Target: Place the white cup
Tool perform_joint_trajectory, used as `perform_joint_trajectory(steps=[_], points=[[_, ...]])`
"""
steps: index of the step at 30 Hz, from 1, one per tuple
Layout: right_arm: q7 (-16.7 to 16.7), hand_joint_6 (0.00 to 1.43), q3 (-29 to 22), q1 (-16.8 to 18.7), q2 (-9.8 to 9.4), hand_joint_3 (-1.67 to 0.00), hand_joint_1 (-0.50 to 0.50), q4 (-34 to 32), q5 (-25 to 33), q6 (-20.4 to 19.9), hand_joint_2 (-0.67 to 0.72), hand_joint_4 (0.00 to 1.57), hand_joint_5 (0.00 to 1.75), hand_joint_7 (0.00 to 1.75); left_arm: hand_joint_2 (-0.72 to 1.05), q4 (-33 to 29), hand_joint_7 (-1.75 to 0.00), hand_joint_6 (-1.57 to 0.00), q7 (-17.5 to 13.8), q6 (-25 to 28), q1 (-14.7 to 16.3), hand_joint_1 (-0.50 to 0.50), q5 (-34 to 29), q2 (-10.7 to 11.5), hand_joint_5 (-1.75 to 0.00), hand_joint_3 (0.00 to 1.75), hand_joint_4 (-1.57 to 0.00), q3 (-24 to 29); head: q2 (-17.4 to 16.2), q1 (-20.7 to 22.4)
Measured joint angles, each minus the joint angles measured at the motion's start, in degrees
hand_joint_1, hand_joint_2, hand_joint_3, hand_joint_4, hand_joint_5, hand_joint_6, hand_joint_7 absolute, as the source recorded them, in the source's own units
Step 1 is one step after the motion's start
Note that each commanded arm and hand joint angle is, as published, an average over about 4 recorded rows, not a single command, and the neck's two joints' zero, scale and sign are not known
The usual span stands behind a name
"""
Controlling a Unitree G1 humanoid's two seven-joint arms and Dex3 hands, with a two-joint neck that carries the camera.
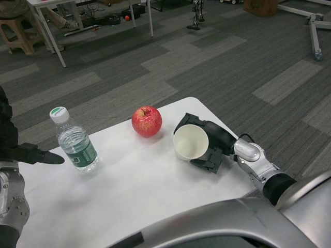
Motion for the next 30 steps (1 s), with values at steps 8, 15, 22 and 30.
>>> perform_joint_trajectory(steps=[8,15,22,30], points=[[0.04,0.00,0.19,0.00,0.00,-1.17,-0.35,0.52,-0.10,0.00,0.22,0.00,0.27,0.51,-0.64,0.00,-0.14,0.00,0.00,0.00,0.04,-0.50,-0.01,0.00,0.00,0.09,0.00,0.00,0.00,0.00],[0.15,0.00,0.63,0.00,-0.01,-0.75,-0.42,0.68,-0.33,-0.04,0.31,0.00,0.05,0.31,-0.64,0.01,-0.14,0.00,0.00,0.00,0.05,-0.50,-0.01,0.00,0.00,0.09,0.00,0.00,0.03,-0.02],[0.14,0.00,0.43,-0.08,-0.01,-0.42,-0.42,0.74,-0.42,-0.05,0.46,0.00,0.00,0.21,-0.64,0.02,-0.14,0.00,0.00,0.00,0.06,-0.50,-0.01,0.00,0.00,0.09,0.00,-0.01,-0.07,0.00],[0.33,0.00,-1.79,0.00,-0.03,-0.22,-0.44,0.82,-1.00,0.39,0.57,0.00,0.00,0.21,-0.64,0.02,-0.14,0.00,0.00,0.00,0.06,-0.50,-0.02,0.00,0.00,0.09,0.00,-0.02,-0.20,-0.08]])
